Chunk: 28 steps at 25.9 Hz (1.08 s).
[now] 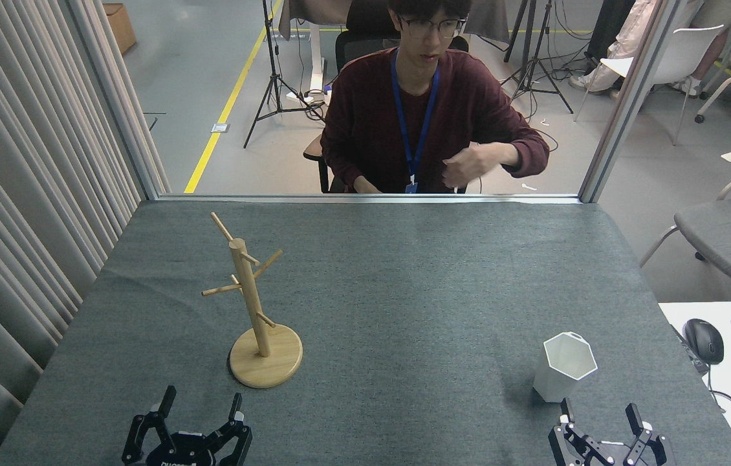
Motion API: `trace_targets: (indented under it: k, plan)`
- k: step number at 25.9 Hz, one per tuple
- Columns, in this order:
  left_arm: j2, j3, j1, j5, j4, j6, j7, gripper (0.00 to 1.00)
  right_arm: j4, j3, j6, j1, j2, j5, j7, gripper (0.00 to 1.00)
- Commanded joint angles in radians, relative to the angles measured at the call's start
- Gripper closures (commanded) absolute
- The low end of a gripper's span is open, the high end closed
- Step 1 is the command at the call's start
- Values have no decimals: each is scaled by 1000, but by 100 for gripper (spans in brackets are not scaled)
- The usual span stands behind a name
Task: Hang cup on storage rack
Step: 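Move the right gripper forward to the white hexagonal cup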
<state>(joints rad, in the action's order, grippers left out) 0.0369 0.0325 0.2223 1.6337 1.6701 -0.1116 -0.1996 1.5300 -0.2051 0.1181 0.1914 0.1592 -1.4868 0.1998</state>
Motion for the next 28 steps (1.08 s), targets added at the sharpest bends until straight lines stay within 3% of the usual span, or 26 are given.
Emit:
trace_targets:
  k: [1,7,12,16,19,28]
  plan:
    - [0,0,0,-2,-6,0,-1,0,-5,0,-2,-9,0,0,0,1]
    - [1,3,-1,-6,-33,6,-3,0,-48,0,-6,-55,2,-4,0,1]
    - [0,4,-3,-9,-30,6,-3,0,-151,1,-6,-133,6,-10,-2,1]
    - [1,4,-1,-9,-30,6,-3,0,-234,4,-8,-190,52,-10,3,1]
    - [1,6,-3,-9,-30,6,-3,0,-286,12,-8,-228,59,-12,6,1]
    - [0,15,-1,-9,-27,6,-4,0,-298,44,-9,-239,48,-18,7,1]
